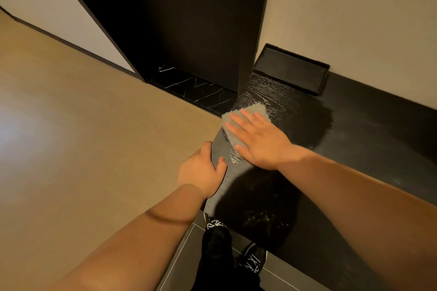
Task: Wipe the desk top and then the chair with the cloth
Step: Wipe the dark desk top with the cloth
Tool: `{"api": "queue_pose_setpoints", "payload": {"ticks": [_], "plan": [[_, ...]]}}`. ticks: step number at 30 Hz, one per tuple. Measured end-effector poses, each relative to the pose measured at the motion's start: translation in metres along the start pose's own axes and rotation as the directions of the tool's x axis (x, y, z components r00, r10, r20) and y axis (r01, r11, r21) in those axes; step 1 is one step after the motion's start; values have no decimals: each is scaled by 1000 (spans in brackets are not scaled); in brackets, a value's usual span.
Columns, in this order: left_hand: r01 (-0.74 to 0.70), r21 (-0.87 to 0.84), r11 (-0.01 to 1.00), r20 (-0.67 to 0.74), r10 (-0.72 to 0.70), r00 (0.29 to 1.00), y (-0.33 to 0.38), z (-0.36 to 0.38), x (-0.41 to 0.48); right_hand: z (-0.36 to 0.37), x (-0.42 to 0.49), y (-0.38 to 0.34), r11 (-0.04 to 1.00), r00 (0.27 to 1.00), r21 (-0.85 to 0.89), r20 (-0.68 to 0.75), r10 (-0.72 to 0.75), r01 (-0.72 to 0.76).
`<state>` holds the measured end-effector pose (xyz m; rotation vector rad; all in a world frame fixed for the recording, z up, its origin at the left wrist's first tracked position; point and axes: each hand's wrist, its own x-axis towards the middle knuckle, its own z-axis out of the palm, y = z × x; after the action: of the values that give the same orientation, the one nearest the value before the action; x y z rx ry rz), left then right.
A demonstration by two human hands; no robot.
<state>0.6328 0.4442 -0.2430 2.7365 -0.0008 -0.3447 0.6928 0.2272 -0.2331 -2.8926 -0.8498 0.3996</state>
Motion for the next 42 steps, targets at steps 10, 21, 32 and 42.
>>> {"api": "queue_pose_setpoints", "payload": {"ticks": [10, 21, 32, 42], "plan": [[17, 4, 1000, 19, -17, 1000, 2, -2, -1, 11, -3, -35, 989, 988, 27, -49, 144, -143], [22, 4, 1000, 14, -22, 1000, 0, -1, -1, 0, -1, -13, 996, 996, -2, -14, 85, -85], [-13, -66, 998, 8, 13, 1000, -3, -3, -2, 18, -31, -71, 997, 999, 65, -9, 46, -45], [1, -76, 997, 33, 2, 999, -4, -5, -5, 1, 5, -51, 951, 954, 80, 26, 297, -298]]}}
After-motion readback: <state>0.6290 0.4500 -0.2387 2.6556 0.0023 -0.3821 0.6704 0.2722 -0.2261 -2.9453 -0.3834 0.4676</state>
